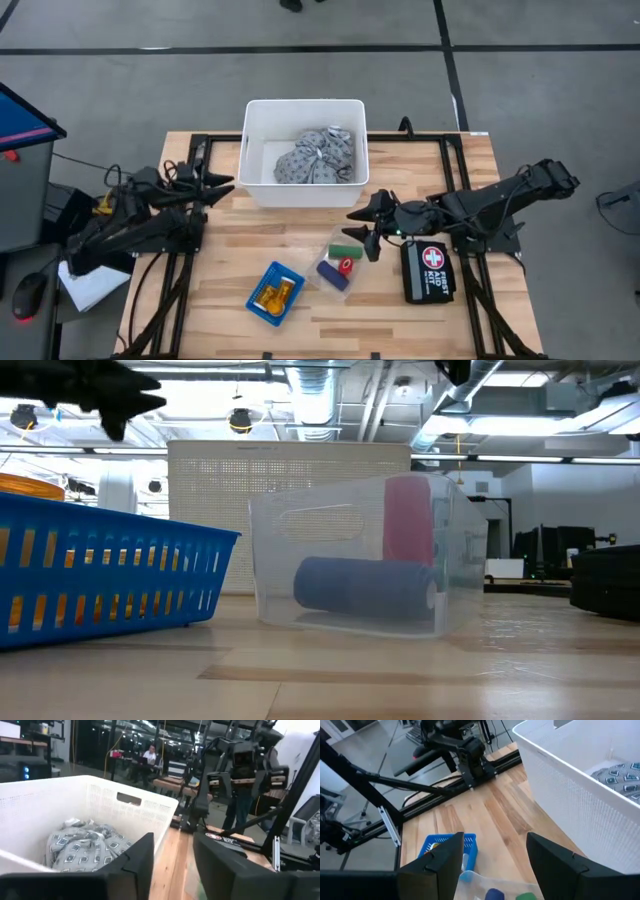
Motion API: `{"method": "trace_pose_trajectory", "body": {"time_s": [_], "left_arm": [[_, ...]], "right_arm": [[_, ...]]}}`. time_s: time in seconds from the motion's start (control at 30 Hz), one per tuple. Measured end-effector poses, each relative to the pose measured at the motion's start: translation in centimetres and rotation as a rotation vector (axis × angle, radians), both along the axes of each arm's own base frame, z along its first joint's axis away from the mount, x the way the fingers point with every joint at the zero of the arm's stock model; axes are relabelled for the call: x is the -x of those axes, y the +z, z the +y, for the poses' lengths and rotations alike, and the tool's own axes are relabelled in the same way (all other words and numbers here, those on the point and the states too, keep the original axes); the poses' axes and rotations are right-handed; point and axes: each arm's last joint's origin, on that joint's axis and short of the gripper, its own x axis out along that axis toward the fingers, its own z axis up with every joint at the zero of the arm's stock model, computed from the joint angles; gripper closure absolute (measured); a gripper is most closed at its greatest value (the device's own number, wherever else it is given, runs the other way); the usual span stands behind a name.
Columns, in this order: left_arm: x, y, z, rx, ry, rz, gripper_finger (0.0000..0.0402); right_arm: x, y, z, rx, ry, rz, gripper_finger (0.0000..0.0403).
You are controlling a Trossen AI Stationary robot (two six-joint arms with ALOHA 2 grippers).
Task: Pick & Place Medicine items
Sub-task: Return to Home Position
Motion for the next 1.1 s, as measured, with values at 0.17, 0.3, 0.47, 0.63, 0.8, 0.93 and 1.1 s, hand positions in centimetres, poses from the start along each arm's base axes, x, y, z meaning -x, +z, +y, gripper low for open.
{"method": "trace_pose_trajectory", "body": {"time_s": [0.17, 0.3, 0.47, 0.63, 0.8, 0.93, 1.1], "left_arm": [[0.4, -2.5, -0.3, 0.019, -0.009, 0.048, 0.0316], [0.0, -2.8, -0.3, 0.008, -0.100, 0.049, 0.0351], [0.2, -2.8, -0.5, 0.005, -0.120, 0.036, 0.0390], [-0.3, -4.1, -0.2, 0.006, -0.117, 0.062, 0.0398], [-1.2, -6.1, 0.2, 0.062, -0.132, 0.028, 0.0398], [-1.9, -7.7, 0.3, 0.107, -0.166, -0.042, 0.0401], [-2.3, -8.3, -0.2, 0.108, -0.187, -0.042, 0.0401]], "right_arm": [[-0.1, 0.2, -0.1, -0.027, -0.012, -0.024, 0.0190], [-0.1, 0.2, -0.1, -0.043, -0.025, -0.029, 0.0190], [0.0, 0.4, 0.4, -0.053, -0.030, -0.053, 0.0190], [-0.1, 0.3, 0.9, -0.064, -0.040, -0.069, 0.0190], [-0.1, 0.4, 0.9, -0.092, -0.053, -0.075, 0.0190], [-0.1, 0.3, 0.9, -0.108, -0.059, -0.077, 0.0190], [-0.1, 0.3, 0.9, -0.136, -0.070, -0.080, 0.0190]]}}
